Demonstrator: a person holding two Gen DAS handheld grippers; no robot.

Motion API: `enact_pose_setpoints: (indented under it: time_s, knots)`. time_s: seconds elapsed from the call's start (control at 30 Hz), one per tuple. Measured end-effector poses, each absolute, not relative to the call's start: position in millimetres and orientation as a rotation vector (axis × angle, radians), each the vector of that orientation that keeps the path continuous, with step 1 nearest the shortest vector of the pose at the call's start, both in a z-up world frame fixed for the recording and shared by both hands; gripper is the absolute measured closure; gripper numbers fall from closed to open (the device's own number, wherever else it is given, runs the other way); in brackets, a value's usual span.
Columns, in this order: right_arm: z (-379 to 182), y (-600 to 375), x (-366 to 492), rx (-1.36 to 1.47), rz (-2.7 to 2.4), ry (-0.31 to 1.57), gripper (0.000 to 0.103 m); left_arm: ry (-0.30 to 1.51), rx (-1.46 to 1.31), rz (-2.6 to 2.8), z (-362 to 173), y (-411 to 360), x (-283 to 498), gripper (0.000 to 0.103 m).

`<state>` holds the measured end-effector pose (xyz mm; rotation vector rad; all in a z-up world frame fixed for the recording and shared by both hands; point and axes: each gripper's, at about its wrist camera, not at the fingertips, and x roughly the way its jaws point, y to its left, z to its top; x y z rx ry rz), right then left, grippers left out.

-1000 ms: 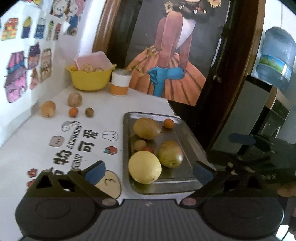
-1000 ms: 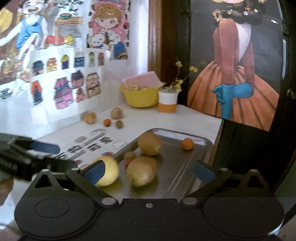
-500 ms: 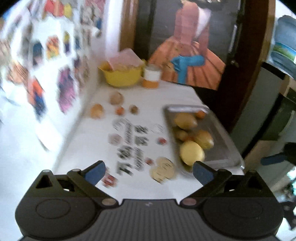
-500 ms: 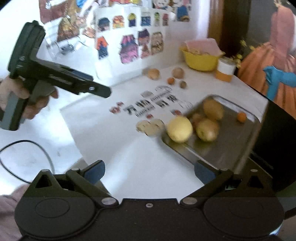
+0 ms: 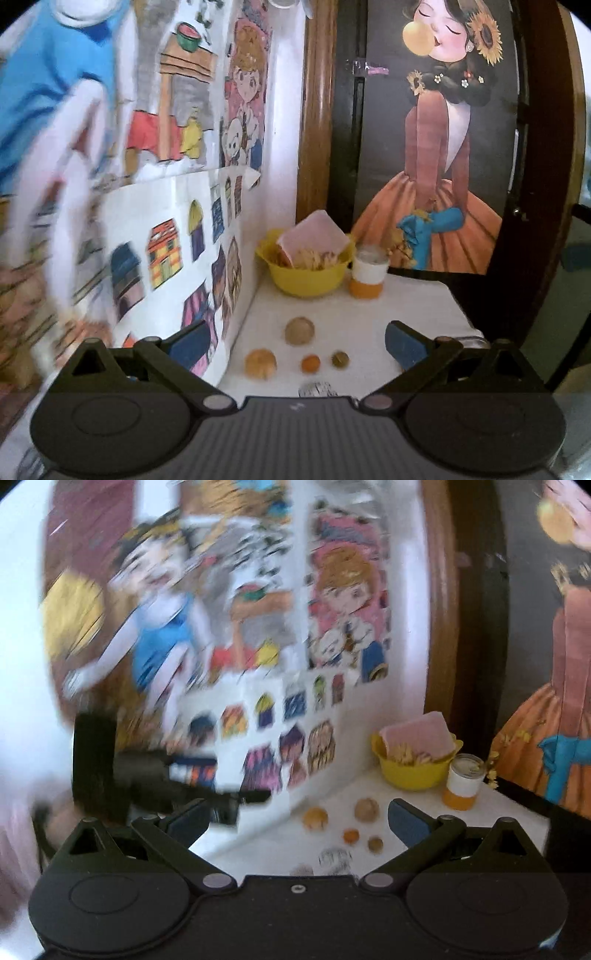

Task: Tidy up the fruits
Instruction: 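Withdraw both tools from the tray toward the remaining fruits, then grasp the small orange tangerine with the left tool while the right tool grasps the small brown fruit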

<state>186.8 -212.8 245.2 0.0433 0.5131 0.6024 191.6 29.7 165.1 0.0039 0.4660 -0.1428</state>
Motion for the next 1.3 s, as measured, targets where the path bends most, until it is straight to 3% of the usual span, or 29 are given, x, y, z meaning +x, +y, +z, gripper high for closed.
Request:
enact_pose_setpoints:
  time_s: [0.4,0.6,0.8,1.3]
  knots:
    - [107,-211,341,-0.129,0.551,0.665,0.001,0.504,0.135,-0.221,49,3,268,0.001]
    - [53,-203,390,-0.132,0.610,0.789,0.009,0.525,0.217,-0.242,24,-9,300,0.001]
    - [21,-196,426,-0.073,0.640,0.907,0.024,0.565,0.235,-0.328,6,-15,324,0.001]
    - [-5,-169,450,-0.141,0.688,0.985,0.056,0.658,0.233,-0.336,-18,-18,353,0.031]
